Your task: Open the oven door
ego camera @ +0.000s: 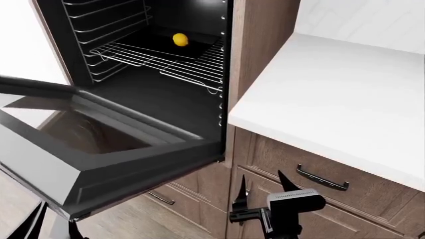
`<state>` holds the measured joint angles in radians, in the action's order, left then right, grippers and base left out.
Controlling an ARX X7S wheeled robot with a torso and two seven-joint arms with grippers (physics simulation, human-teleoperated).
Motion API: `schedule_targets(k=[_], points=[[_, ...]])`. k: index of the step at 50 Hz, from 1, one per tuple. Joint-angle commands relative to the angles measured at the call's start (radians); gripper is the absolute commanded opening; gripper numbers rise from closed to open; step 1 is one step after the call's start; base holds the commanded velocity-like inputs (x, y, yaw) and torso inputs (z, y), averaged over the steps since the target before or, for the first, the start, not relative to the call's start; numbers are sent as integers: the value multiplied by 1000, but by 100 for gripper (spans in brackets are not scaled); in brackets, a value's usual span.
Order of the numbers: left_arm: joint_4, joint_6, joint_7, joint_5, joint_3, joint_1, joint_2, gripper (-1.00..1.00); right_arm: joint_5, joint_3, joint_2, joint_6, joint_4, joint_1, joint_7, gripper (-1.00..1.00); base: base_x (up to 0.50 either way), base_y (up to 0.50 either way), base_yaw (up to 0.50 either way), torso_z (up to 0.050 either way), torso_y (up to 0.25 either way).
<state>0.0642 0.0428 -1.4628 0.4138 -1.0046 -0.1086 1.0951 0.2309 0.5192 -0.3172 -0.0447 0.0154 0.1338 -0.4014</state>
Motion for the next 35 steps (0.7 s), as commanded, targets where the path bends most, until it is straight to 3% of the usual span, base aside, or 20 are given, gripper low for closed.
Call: schedule_targets(k=[1, 35], points=[[-148, -70, -94, -3, 186, 23, -27, -100, 0, 3, -2, 1, 0, 0, -3, 100, 0, 0, 0, 0, 0], [-455, -262, -99, 188, 393, 115, -235, -100, -8, 19, -3, -10, 9, 0, -8, 100, -2, 3, 5, 0, 0]])
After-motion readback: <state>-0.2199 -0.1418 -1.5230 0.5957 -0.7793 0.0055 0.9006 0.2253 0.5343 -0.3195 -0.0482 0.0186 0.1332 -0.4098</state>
